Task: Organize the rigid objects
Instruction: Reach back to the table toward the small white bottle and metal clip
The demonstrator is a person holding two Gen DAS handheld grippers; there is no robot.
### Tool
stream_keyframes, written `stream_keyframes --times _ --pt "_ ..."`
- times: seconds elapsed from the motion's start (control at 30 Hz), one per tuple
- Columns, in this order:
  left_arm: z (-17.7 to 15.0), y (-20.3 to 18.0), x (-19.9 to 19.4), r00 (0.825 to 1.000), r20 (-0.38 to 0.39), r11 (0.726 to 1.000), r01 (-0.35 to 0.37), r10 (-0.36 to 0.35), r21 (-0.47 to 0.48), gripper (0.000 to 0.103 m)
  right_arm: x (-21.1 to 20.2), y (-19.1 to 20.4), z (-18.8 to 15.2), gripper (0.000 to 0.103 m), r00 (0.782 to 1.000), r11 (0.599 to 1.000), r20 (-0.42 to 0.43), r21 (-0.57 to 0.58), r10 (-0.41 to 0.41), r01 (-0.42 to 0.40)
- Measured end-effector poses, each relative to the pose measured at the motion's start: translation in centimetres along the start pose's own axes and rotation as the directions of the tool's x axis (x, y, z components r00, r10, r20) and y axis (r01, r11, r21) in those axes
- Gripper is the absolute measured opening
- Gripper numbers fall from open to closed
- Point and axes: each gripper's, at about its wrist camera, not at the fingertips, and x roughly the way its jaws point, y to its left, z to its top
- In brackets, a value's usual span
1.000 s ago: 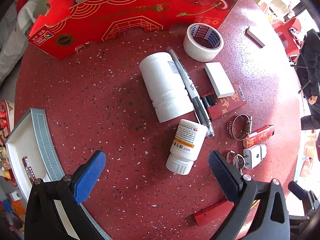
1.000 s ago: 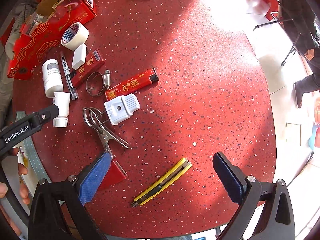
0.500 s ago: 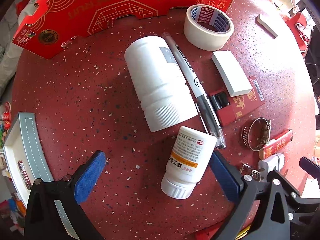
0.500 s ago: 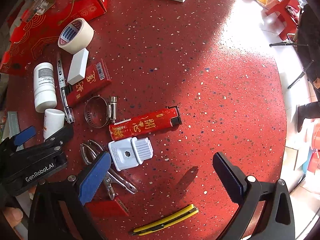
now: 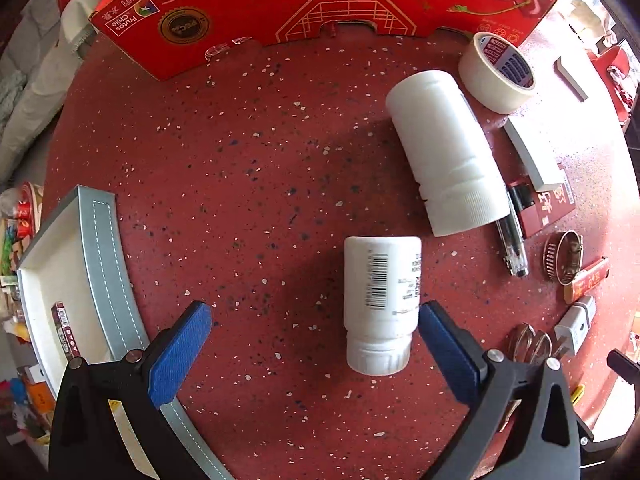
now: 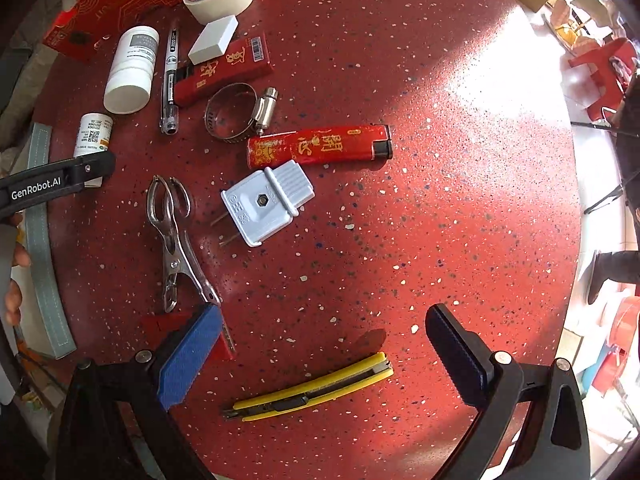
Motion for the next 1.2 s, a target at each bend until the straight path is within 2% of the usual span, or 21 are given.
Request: stream_keyframes --times 0.07,0.17,0.23,0.3,0.4,0.47,0.53,0.57,0.73,0.77,0.93,1.0,1.07,1.13,1.2 --pt "0.2 -0.3 -0.2 1.0 0.006 1.0 0.004 -0.004 0.003 0.103 -0.3 0.1 0.6 0.103 1.0 1.0 0.002 -0.028 -0.003 0.003" --pt "0.4 -1.4 -0.2 1.0 0.007 1.0 0.001 -0.001 0.003 0.103 -1.2 -0.5 2.8 0.103 1.0 0.999 0.021 0.037 0.012 -0.012" --pt "0.5 -1.6 0.0 1.0 0.003 1.0 -0.005 0.005 -0.003 0.103 -2.1 -0.1 3.5 0.103 0.998 0.995 0.041 0.08 0.051 -0.055" --pt "0.9 -2.2 0.2 1.0 -0.003 1.0 -0.008 0.008 -0.008 0.103 -2.8 1.4 3.9 0.103 0.991 0.99 0.059 0.074 0.117 -0.121" --pt "1.7 -1.0 0.8 1.0 0.001 1.0 0.002 -0.002 -0.007 0.103 -2.9 4.9 3.7 0.103 0.986 0.987 0.05 0.006 0.158 -0.159" --pt "1.3 1.0 1.2 1.0 0.007 1.0 0.004 -0.004 0.001 0.103 -2.0 6.8 3.0 0.097 0.983 0.983 0.026 0.001 0.182 -0.182" --pt "1.6 2.9 1.2 1.0 0.016 1.0 -0.002 0.002 0.002 0.103 -0.9 7.8 2.7 0.081 0.98 0.98 -0.012 0.027 0.197 -0.197" --pt "1.6 3.3 1.2 1.0 0.019 1.0 -0.002 0.002 -0.002 0.103 -0.4 8.0 2.7 0.081 0.978 0.978 -0.026 0.043 0.205 -0.204" --pt "1.9 4.7 1.3 1.0 0.008 1.0 0.008 -0.008 -0.013 0.103 0.3 9.7 3.3 0.081 0.988 0.988 -0.007 0.025 0.154 -0.153" --pt "2.0 4.7 1.3 1.0 0.011 1.0 0.008 -0.008 -0.005 0.103 0.7 11.4 3.6 0.081 0.99 0.99 -0.004 0.017 0.138 -0.138" --pt "2.6 3.0 1.1 1.0 0.005 1.0 0.023 -0.023 0.011 0.103 0.7 13.8 6.0 0.058 1.0 0.999 0.009 -0.033 0.026 -0.026" --pt "2.7 2.2 1.4 1.0 -0.009 1.0 0.023 -0.022 0.02 0.103 0.7 14.5 6.2 0.055 1.0 0.999 0.008 -0.052 0.0 0.0" --pt "3.0 2.2 1.4 1.0 0.002 1.0 0.019 -0.019 0.018 0.103 0.7 13.9 6.0 0.046 0.999 0.997 0.016 -0.067 -0.036 0.037" --pt "3.1 2.2 1.5 0.999 -0.008 0.999 0.033 -0.033 -0.002 0.103 0.2 14.1 5.1 0.022 0.998 0.995 0.039 -0.082 -0.05 0.053" --pt "2.5 3.1 2.2 0.996 -0.031 0.994 0.083 -0.085 -0.065 0.103 0.2 14.3 4.2 0.023 0.999 0.996 0.035 -0.081 -0.023 0.026"
